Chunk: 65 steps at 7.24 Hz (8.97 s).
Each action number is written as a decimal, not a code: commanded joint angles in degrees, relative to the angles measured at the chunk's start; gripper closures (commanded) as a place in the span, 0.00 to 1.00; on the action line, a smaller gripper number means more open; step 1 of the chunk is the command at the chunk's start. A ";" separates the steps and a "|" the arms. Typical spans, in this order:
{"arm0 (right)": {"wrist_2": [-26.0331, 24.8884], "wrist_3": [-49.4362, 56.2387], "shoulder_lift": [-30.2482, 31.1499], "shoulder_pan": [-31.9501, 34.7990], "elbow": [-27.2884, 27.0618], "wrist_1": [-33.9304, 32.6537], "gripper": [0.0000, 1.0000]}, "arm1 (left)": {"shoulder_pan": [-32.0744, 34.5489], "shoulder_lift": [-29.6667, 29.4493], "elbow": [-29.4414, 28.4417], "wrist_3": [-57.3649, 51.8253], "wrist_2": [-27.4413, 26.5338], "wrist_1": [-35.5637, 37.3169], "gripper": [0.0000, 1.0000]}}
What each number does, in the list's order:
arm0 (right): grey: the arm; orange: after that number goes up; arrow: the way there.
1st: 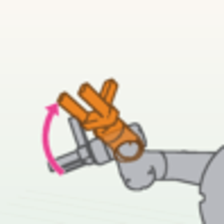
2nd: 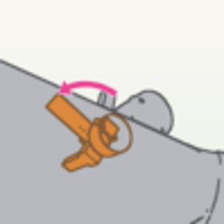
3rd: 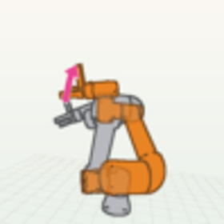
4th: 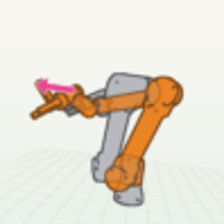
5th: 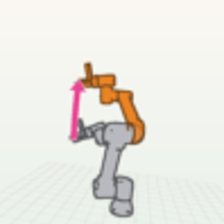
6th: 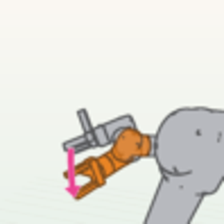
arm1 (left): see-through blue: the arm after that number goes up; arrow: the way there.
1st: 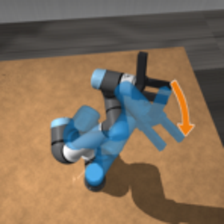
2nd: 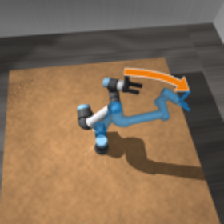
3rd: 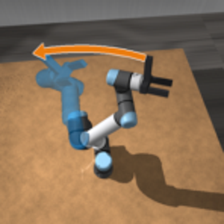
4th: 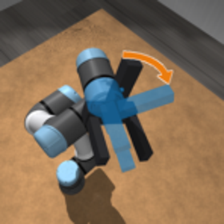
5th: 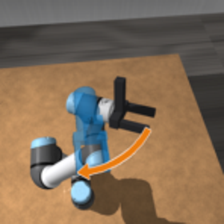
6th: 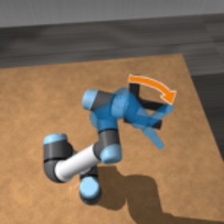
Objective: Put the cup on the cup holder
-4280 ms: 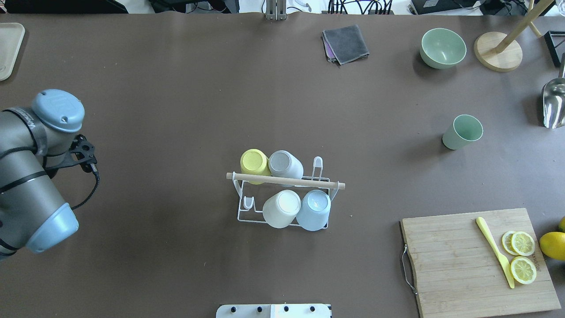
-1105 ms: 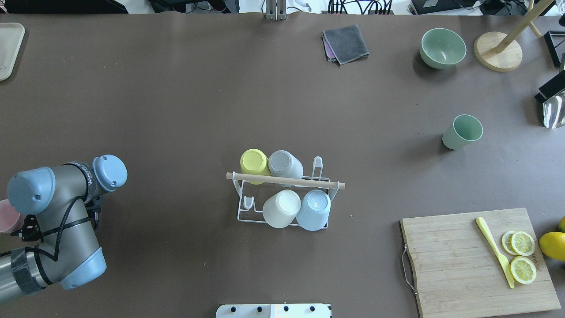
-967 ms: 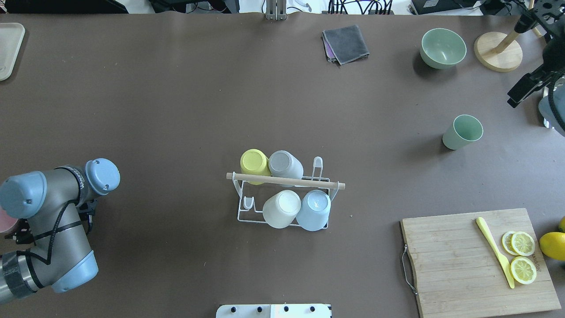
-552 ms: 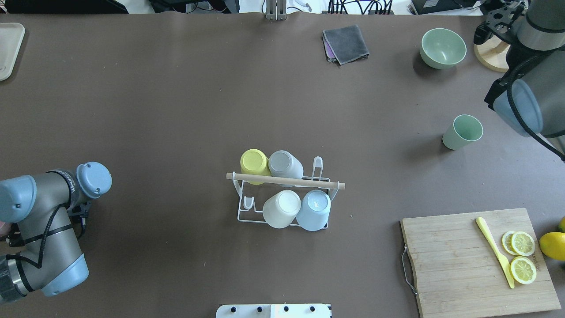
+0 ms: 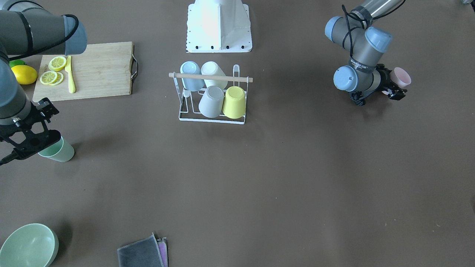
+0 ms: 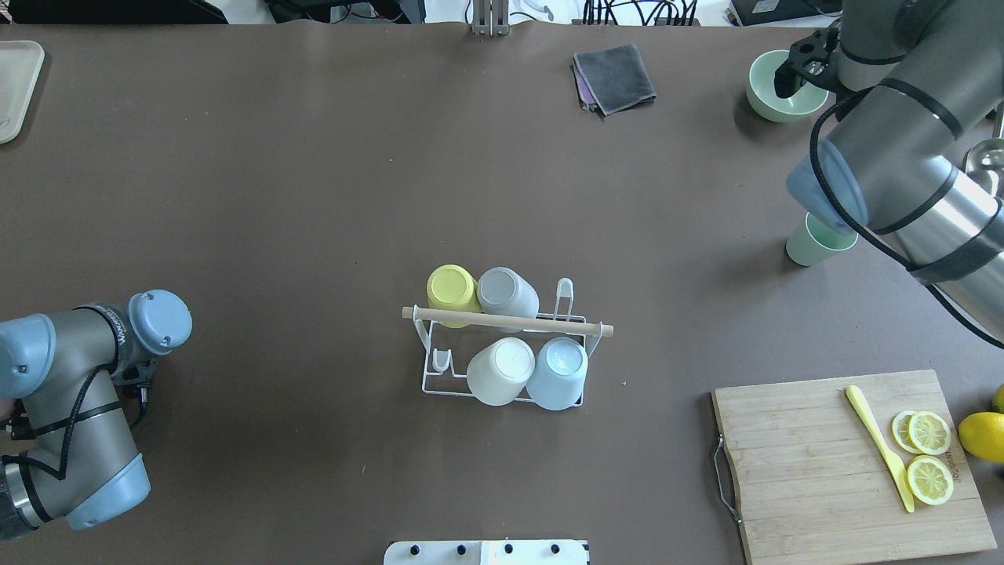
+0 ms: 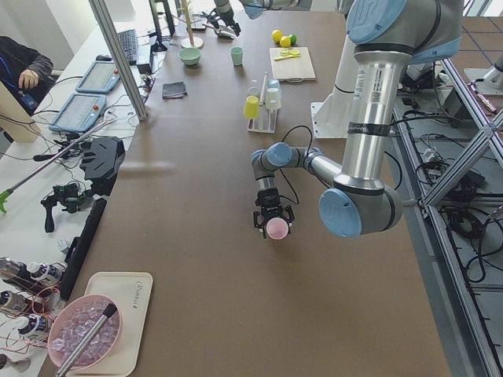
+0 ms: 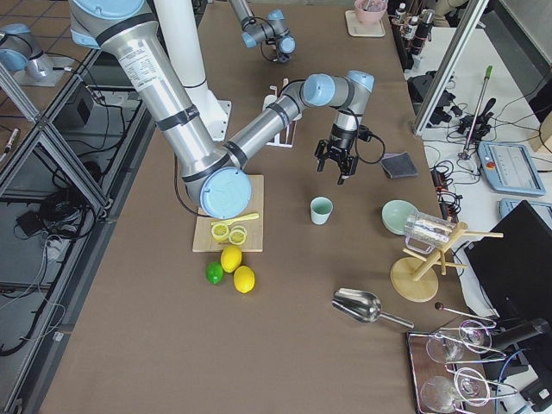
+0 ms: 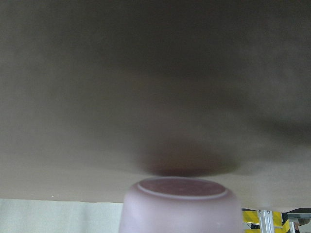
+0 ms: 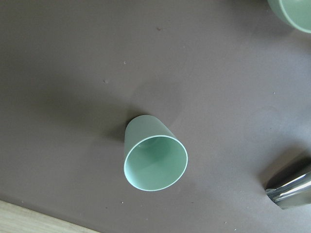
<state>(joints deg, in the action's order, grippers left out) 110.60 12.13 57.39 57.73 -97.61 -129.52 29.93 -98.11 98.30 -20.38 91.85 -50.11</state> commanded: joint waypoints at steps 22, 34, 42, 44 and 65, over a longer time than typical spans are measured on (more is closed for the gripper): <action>-22.71 23.73 -13.80 -15.63 32.56 -4.26 0.00 | 19.46 -5.22 13.59 -7.66 0.61 -6.23 0.45; -23.50 27.07 -10.11 -15.72 33.80 -3.37 0.00 | 24.21 -6.84 20.62 10.76 7.12 -28.51 0.48; -23.24 27.07 -9.93 -15.63 33.80 -3.28 0.00 | 23.77 -2.53 10.15 14.14 10.02 -72.92 0.49; -23.15 26.98 -9.93 -15.72 33.89 -3.28 0.00 | 23.86 -2.61 10.25 14.32 9.76 -75.91 0.49; 22.32 18.60 3.25 -0.43 -0.64 27.07 0.63 | -7.60 -14.83 -10.67 10.41 10.28 -148.61 0.49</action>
<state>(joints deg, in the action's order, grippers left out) 125.60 36.47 59.76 56.30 -96.65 -110.15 22.58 -112.50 88.28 -4.36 102.14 -198.90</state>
